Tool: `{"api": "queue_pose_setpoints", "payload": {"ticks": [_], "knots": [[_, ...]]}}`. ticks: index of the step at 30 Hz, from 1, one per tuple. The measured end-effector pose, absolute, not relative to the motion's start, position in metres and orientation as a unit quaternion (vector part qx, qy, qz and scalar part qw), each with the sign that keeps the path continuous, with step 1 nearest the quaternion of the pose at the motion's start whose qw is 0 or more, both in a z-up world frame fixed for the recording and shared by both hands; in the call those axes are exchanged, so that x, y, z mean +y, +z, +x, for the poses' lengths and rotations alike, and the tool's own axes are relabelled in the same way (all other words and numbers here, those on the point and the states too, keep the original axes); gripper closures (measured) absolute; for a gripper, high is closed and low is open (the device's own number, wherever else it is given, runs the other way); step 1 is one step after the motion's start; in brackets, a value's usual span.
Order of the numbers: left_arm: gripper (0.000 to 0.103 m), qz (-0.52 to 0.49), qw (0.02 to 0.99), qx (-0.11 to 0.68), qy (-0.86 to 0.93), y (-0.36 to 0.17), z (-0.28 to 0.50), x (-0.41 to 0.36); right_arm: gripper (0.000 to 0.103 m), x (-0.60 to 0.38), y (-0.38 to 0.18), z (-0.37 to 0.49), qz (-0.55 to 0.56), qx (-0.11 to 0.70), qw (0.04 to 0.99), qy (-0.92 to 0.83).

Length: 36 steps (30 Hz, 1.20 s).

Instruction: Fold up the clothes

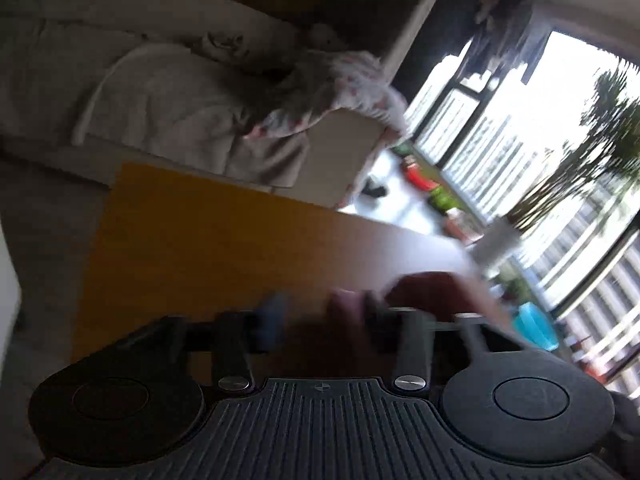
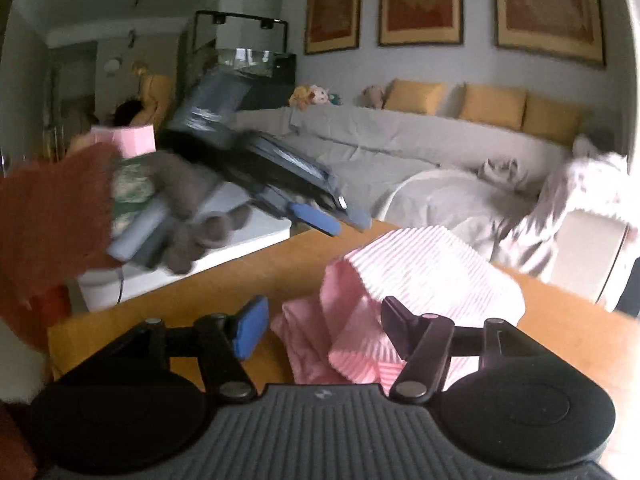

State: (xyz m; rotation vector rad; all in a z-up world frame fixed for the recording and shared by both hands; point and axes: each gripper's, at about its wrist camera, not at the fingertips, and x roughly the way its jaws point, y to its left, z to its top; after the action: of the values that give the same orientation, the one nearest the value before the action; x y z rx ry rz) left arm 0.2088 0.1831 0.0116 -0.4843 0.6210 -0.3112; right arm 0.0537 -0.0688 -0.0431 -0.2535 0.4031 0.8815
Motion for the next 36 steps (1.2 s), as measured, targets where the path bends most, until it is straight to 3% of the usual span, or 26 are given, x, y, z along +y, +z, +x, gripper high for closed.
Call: {"api": "queue_pose_setpoints", "payload": {"ticks": [4,6,8,9,13,17,21,22,23,25,29,33,36], "knots": [[0.012,-0.247,0.898,0.274,-0.241,0.033,0.197,0.154,0.038,-0.036,-0.071,0.066,-0.207,0.213,0.861,0.414],[0.012,-0.204,0.905,0.288,-0.238,0.027,0.195,0.140,0.037,-0.030,-0.075,0.061,-0.219,0.208,0.858,0.415],[0.024,-0.152,0.913,0.306,-0.225,0.016,0.194,0.127,0.036,-0.034,-0.071,0.056,-0.210,0.205,0.856,0.425],[0.035,-0.125,0.915,0.315,-0.218,0.011,0.193,0.120,0.036,-0.045,-0.064,0.056,-0.192,0.208,0.855,0.434],[0.031,-0.131,0.910,0.341,-0.195,-0.013,0.188,0.142,0.015,-0.108,-0.037,0.069,-0.098,0.233,0.867,0.430],[0.029,-0.167,0.900,0.352,-0.193,-0.032,0.187,0.163,0.010,-0.162,-0.037,0.124,0.055,0.293,0.884,0.360],[0.031,-0.208,0.888,0.355,-0.206,-0.047,0.198,0.167,0.011,-0.157,-0.065,0.144,0.107,0.334,0.876,0.332],[0.033,-0.213,0.886,0.354,-0.210,-0.048,0.199,0.168,0.017,-0.149,-0.073,0.147,0.111,0.346,0.870,0.335],[0.034,-0.218,0.884,0.354,-0.213,-0.049,0.198,0.168,0.031,-0.143,-0.077,0.150,0.115,0.354,0.863,0.342],[0.039,-0.227,0.882,0.353,-0.215,-0.052,0.194,0.169,0.036,-0.139,-0.070,0.149,0.114,0.336,0.866,0.353],[0.046,-0.259,0.878,0.341,-0.214,-0.060,0.192,0.166,0.036,-0.138,-0.050,0.145,0.062,0.296,0.878,0.370],[0.040,-0.283,0.878,0.323,-0.213,-0.069,0.196,0.157,0.035,-0.115,-0.078,0.135,-0.119,0.307,0.893,0.307],[0.038,-0.250,0.894,0.310,-0.205,-0.064,0.197,0.142,0.030,-0.116,-0.072,0.133,-0.136,0.305,0.889,0.314]]}}
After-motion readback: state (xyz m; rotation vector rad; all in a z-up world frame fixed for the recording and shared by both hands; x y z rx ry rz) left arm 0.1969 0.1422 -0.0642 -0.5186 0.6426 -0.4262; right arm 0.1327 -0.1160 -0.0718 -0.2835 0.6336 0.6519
